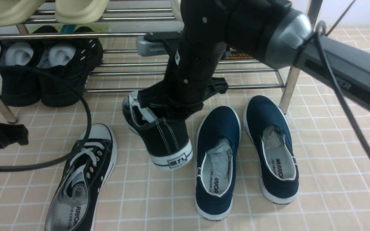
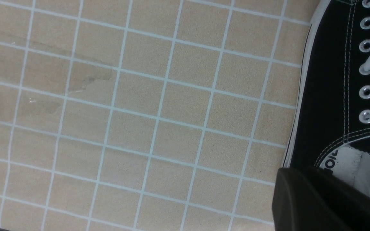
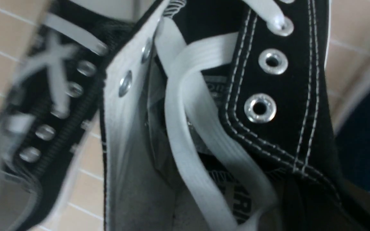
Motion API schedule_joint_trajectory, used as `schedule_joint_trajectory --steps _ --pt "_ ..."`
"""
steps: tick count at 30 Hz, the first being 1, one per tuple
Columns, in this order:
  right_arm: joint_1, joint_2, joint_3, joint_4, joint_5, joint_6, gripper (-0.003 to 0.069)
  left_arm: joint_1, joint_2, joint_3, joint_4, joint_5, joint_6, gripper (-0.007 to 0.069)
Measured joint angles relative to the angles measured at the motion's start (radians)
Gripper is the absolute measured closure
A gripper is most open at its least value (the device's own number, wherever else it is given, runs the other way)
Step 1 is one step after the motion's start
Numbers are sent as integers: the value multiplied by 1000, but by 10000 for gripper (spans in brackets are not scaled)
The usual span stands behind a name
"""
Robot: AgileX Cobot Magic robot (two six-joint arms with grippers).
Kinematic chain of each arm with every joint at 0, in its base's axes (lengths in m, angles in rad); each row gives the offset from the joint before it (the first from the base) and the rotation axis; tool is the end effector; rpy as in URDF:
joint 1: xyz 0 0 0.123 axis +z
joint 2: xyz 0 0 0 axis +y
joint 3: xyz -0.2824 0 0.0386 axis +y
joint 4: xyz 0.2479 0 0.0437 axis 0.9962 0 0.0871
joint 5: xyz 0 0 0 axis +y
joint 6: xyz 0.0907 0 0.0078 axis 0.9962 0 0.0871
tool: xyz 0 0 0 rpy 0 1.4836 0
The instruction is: Take the shoes off the shelf from the light coffee tablecloth by hand.
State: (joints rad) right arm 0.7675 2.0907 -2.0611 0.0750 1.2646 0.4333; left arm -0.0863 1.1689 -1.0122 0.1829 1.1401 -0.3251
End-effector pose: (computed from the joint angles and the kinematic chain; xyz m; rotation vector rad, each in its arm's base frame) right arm 0.3230 0.3207 0.3004 -0.4621 2.8210 0.3863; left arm 0.2094 -0.0030 0.3186 -0.2644 2.7365 0.1405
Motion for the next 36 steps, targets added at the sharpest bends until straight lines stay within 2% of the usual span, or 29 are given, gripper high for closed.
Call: schedule_joint_trajectory --steps 4,9,18,28,36 --pt "65 -74 140 -121 0 124 648 0 0 0 1 -11 -2 556" --pt "138 -83 240 -204 -54 290 648 0 0 0 0 -14 -3 552" --pt "223 -82 261 -315 -230 510 645 0 0 0 0 -33 -5 552" --pt "225 -22 261 -324 -229 671 637 0 0 0 0 -34 -21 552" --pt "273 26 261 -304 -249 688 625 0 0 0 1 -34 -22 552"
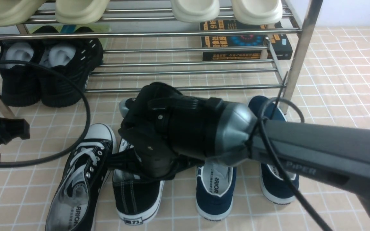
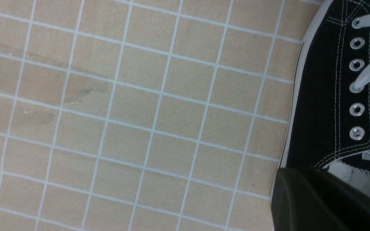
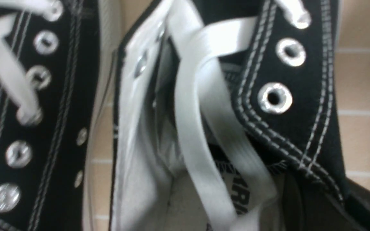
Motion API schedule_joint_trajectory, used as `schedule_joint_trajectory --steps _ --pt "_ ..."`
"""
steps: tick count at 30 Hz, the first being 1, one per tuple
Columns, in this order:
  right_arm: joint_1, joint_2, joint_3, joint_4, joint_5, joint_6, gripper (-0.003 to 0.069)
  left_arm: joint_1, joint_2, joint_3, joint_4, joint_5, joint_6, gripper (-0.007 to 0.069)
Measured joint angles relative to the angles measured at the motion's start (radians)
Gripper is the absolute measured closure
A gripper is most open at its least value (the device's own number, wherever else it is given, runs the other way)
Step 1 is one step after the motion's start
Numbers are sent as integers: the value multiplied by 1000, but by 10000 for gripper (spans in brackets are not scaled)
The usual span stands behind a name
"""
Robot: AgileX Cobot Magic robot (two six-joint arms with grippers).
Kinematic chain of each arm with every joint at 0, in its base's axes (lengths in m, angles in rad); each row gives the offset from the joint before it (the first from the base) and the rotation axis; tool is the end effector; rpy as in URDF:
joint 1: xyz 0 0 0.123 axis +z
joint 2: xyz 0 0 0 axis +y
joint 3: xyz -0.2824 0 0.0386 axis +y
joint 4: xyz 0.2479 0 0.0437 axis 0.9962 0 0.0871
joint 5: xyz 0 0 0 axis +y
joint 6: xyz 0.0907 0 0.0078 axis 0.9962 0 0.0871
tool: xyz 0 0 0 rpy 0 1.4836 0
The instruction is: Take the shoes off the shelf from the light coffee tablecloth by hand.
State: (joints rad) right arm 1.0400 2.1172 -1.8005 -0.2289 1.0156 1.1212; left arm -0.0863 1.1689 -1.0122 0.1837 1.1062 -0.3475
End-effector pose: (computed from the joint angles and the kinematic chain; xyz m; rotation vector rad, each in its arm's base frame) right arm 0.2472 0.3864 0.2242 -0.0109 2.7898 0.2628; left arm 0.2123 -0.0034 0.3198 -0.2868 2.7007 0.1233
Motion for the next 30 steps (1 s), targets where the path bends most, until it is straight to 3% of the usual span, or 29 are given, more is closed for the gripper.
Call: schedule_joint_trajectory --steps 11,16,17,19,22,26,30 --pt "24 18 0 44 16 -35 574 0 0 0 -1 0 -3 550" --pt "24 10 -6 114 72 -132 472 0 0 0 -1 0 -3 550" --pt "27 4 -25 129 121 -177 410 0 0 0 -1 0 -3 550" --pt "27 -1 -45 132 157 -214 369 0 0 0 -1 0 -3 550" --pt "30 -24 -119 123 203 -365 301 0 0 0 -1 1 -3 547" --pt "30 -90 -168 113 211 -552 321 0 0 0 -1 4 -3 538" --pt "30 -183 -174 111 224 -682 433 0 0 0 -5 12 -3 537"
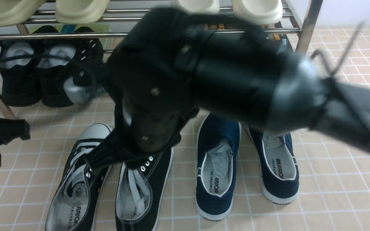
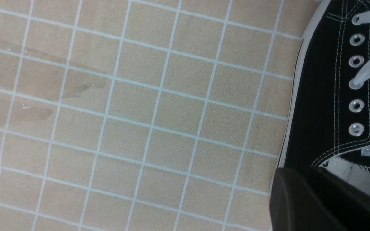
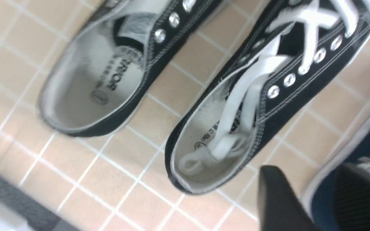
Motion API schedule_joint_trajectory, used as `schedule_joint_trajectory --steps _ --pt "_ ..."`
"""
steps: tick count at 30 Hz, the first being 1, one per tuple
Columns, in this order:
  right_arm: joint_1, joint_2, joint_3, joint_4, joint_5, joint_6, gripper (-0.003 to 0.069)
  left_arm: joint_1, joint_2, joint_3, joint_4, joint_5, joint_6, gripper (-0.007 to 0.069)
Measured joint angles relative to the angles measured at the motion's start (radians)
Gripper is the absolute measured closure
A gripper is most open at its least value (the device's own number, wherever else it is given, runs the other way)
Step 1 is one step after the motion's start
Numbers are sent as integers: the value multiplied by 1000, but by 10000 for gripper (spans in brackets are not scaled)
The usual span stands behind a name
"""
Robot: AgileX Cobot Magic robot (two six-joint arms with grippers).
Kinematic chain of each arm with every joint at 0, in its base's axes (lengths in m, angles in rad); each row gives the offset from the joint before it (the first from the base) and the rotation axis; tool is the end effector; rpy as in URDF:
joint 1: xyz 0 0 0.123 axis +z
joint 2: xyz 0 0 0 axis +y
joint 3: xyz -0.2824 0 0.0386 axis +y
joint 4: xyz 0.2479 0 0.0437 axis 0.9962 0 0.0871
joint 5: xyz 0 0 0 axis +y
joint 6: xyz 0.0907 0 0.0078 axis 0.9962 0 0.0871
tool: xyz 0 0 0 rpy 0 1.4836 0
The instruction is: Take the shoes off the shelf from the light coffee tablecloth by hand.
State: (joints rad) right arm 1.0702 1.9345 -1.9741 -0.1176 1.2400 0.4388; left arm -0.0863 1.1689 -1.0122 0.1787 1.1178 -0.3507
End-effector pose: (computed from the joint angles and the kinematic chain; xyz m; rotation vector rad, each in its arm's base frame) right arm 0.2117 0.3658 0.3455 -0.8574 2.5714 0.3136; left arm 0.2112 -0.0037 0.3193 -0.2958 2.7120 0.1200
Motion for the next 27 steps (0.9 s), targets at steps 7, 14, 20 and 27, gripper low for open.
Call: schedule_joint_trajectory --steps 7,14,20,27 --pt "0 -220 -1 0 9 -138 667 0 0 0 -16 18 0 533" --pt "0 -501 142 -9 18 -142 675 0 0 0 -31 25 0 526" --pt "0 -680 421 -104 23 -109 673 0 0 0 -32 46 -1 518" --pt "0 -998 714 -188 23 -9 673 0 0 0 -33 46 -1 511"
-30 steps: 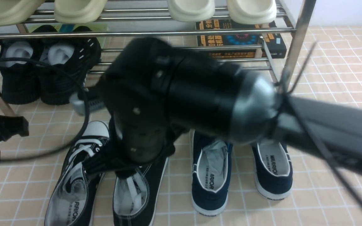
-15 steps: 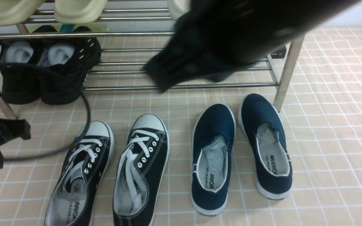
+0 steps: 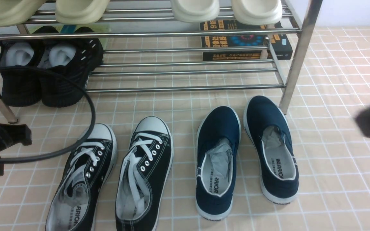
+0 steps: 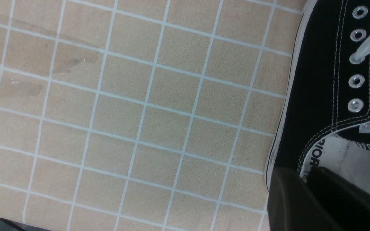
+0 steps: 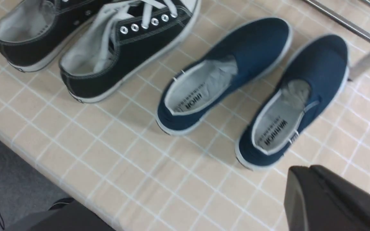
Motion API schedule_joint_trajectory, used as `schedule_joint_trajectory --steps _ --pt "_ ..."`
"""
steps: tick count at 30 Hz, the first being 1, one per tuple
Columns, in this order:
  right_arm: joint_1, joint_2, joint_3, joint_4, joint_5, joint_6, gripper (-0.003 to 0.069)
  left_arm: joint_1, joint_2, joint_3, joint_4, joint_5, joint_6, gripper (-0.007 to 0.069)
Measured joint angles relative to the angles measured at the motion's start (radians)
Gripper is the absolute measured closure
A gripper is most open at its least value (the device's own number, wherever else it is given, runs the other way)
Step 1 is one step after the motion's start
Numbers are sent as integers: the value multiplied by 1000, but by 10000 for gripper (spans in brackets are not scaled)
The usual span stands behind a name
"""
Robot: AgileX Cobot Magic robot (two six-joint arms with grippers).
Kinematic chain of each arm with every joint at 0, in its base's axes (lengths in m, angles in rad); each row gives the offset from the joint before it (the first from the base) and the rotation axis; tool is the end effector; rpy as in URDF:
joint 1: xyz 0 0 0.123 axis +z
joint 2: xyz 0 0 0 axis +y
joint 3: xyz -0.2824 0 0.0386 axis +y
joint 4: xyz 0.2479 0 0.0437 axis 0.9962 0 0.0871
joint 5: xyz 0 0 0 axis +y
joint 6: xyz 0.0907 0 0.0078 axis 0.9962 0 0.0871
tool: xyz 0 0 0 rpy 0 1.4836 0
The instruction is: Take the shoes off the shelf from the light coffee tablecloth by hand.
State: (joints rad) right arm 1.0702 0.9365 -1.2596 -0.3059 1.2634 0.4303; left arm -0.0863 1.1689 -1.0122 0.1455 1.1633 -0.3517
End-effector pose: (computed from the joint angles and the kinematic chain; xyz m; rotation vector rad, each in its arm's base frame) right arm 0.0916 0.1130 0.4285 -0.7319 2.2734 0.3235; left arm 0.2071 -0.0058 0.3174 -0.3196 2.7615 0.0919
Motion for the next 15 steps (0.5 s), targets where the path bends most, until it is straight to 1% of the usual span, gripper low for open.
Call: schedule_joint_trajectory --steps 4,5,6,7,9,10,15 --pt "0 -171 158 7 -31 18 673 0 0 0 0 0 0 510" --pt "0 -227 218 12 -76 11 673 0 0 0 0 0 0 510" --pt "0 -306 317 30 -176 -30 673 0 0 0 0 0 0 508" --pt "0 -323 343 41 -190 -37 673 0 0 0 0 0 0 508" --pt "0 -386 478 135 -367 -155 673 0 0 0 0 0 0 503" --pt "0 -402 550 214 -455 -243 673 0 0 0 0 0 0 501" --pt "1 -403 660 464 -620 -522 673 0 0 0 0 0 0 500"
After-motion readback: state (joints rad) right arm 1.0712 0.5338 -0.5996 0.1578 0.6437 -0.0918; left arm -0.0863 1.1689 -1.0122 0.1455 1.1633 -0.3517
